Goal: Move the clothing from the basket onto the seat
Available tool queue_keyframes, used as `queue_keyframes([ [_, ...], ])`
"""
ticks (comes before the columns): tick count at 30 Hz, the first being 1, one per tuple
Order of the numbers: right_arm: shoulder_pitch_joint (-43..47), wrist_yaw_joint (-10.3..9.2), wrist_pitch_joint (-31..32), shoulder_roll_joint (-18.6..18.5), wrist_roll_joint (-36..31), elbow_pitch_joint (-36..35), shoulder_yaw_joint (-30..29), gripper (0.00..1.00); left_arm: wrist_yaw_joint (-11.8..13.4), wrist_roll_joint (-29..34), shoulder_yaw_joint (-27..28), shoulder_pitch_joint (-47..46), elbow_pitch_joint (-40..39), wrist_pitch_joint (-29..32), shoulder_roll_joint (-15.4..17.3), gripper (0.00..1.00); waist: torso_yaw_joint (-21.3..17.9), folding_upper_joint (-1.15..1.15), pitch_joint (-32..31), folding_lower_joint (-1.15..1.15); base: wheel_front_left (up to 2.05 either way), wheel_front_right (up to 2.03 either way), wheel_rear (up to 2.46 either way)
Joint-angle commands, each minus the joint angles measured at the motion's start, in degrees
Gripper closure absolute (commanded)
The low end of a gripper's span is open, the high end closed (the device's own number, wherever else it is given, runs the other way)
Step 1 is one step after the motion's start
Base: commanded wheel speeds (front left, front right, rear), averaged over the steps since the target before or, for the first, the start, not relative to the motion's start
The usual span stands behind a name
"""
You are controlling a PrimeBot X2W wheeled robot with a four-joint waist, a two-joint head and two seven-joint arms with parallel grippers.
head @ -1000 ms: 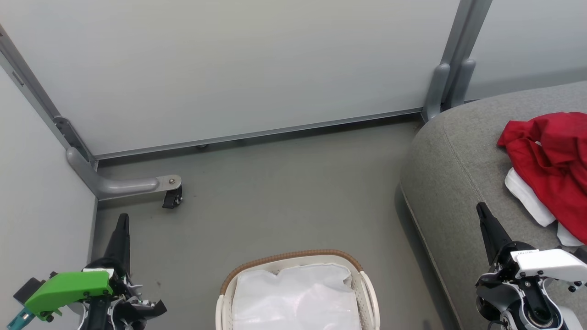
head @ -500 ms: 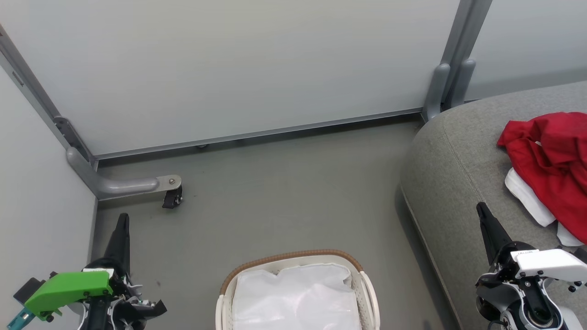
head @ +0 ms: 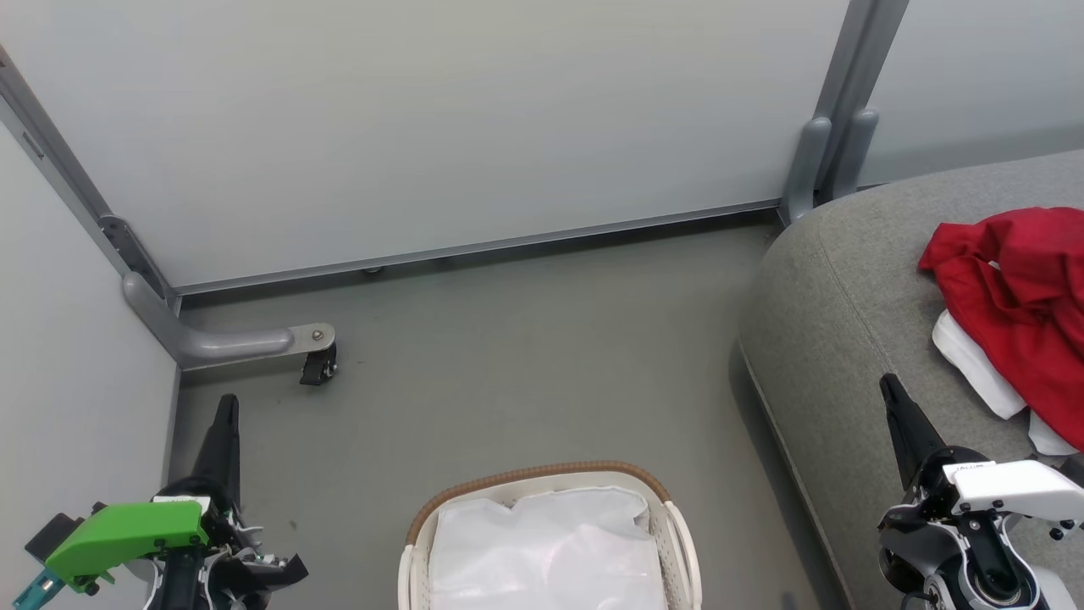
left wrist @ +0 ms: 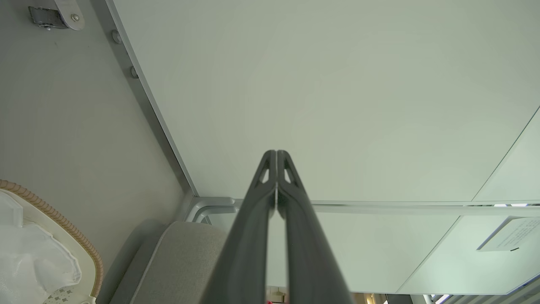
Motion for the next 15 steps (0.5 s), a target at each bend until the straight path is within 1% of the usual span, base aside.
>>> queue_keyframes([
  [1, 0.60, -0.02, 0.09, -0.34, 0.19, -0.19, -0.10, 1.00, -0.34, -0.16, 0.12, -0.50, -0.06, 0.18, 0.13, 1.00, 0.00, 0.00, 0.00, 0.00, 0.00, 0.00, 0.00],
  [15, 0.60, -0.02, 0.08, -0.34, 0.20, -0.19, -0.10, 1.00, -0.34, -0.16, 0.12, -0.50, -0.07, 0.18, 0.13, 1.00, 0.00, 0.00, 0.00, 0.00, 0.00, 0.00, 0.00],
])
